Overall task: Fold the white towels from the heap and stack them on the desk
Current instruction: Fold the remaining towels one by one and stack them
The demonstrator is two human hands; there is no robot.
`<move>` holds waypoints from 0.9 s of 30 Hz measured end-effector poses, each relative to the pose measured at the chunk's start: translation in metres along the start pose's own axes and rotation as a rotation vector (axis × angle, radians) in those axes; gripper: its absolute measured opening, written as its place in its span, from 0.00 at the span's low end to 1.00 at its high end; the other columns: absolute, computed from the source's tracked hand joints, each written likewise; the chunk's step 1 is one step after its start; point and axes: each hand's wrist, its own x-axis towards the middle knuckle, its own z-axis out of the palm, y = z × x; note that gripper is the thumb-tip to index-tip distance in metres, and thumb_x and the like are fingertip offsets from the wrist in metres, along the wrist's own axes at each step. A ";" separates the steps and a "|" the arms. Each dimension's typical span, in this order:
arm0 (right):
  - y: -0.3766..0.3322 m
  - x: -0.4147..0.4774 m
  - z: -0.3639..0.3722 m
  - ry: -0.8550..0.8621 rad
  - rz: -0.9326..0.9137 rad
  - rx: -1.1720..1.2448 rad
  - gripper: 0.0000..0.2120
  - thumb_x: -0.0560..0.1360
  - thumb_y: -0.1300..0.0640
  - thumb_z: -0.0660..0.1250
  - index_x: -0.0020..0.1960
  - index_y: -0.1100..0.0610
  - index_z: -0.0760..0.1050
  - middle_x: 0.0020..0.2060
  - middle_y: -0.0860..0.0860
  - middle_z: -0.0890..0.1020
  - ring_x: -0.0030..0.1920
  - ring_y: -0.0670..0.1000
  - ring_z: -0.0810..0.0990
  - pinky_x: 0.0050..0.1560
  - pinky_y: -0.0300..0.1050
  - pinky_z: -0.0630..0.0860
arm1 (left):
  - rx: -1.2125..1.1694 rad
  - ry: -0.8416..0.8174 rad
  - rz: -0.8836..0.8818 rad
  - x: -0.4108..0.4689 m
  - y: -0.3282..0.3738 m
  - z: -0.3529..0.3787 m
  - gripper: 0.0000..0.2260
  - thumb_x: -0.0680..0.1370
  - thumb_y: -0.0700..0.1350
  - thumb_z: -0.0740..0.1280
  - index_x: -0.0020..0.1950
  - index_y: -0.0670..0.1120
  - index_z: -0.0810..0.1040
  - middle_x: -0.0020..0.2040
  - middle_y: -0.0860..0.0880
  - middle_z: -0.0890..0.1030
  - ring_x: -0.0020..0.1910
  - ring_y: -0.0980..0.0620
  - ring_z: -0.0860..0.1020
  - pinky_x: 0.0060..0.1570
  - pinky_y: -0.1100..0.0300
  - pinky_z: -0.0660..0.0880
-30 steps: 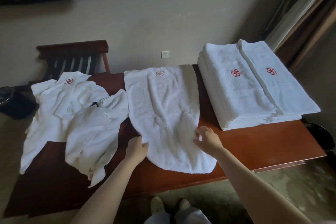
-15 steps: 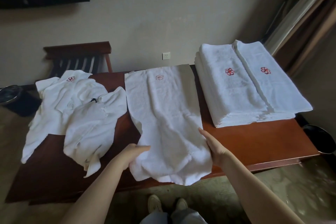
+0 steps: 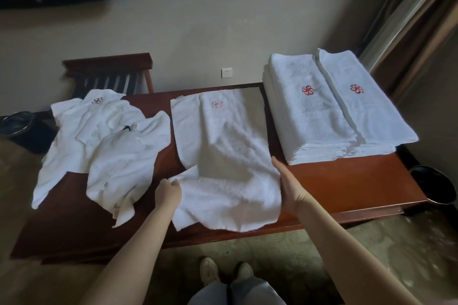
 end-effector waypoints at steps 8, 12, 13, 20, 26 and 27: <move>0.020 -0.036 -0.054 0.123 0.217 -0.352 0.29 0.72 0.39 0.68 0.67 0.54 0.74 0.62 0.56 0.80 0.61 0.56 0.79 0.56 0.51 0.77 | -0.019 0.110 -0.010 -0.003 -0.003 0.012 0.18 0.83 0.45 0.55 0.65 0.32 0.68 0.61 0.33 0.74 0.59 0.34 0.73 0.48 0.51 0.68; 0.028 -0.054 -0.083 0.398 0.139 -0.385 0.14 0.71 0.53 0.71 0.49 0.64 0.74 0.44 0.64 0.76 0.42 0.57 0.77 0.44 0.47 0.72 | 0.013 0.124 -0.028 -0.016 -0.010 0.018 0.18 0.83 0.44 0.55 0.66 0.31 0.66 0.63 0.31 0.72 0.62 0.32 0.72 0.54 0.46 0.70; 0.030 -0.060 -0.088 0.418 0.172 -0.402 0.11 0.70 0.56 0.71 0.45 0.62 0.73 0.40 0.60 0.75 0.38 0.54 0.75 0.38 0.44 0.72 | 0.015 0.128 -0.038 -0.018 -0.013 0.017 0.19 0.83 0.43 0.55 0.67 0.31 0.66 0.64 0.31 0.72 0.62 0.32 0.72 0.56 0.45 0.70; 0.055 -0.076 -0.084 0.543 0.317 -0.786 0.26 0.70 0.54 0.75 0.62 0.65 0.71 0.58 0.57 0.79 0.58 0.57 0.78 0.62 0.50 0.74 | 0.043 -0.072 -0.119 -0.029 -0.028 0.019 0.19 0.81 0.46 0.58 0.64 0.33 0.71 0.56 0.36 0.77 0.52 0.37 0.76 0.49 0.50 0.73; 0.036 -0.078 -0.032 0.257 -0.032 -0.289 0.22 0.69 0.54 0.71 0.61 0.62 0.77 0.54 0.62 0.82 0.53 0.60 0.82 0.47 0.53 0.80 | -0.196 -0.317 -0.241 -0.053 -0.028 0.018 0.20 0.76 0.48 0.69 0.61 0.35 0.74 0.51 0.39 0.79 0.50 0.41 0.79 0.45 0.55 0.74; 0.031 -0.079 -0.023 0.171 -0.077 -0.235 0.23 0.69 0.54 0.71 0.62 0.60 0.77 0.57 0.62 0.81 0.55 0.60 0.82 0.48 0.53 0.80 | -0.244 -0.367 -0.236 -0.060 -0.028 0.017 0.18 0.77 0.47 0.69 0.58 0.35 0.74 0.54 0.37 0.79 0.49 0.41 0.79 0.46 0.53 0.76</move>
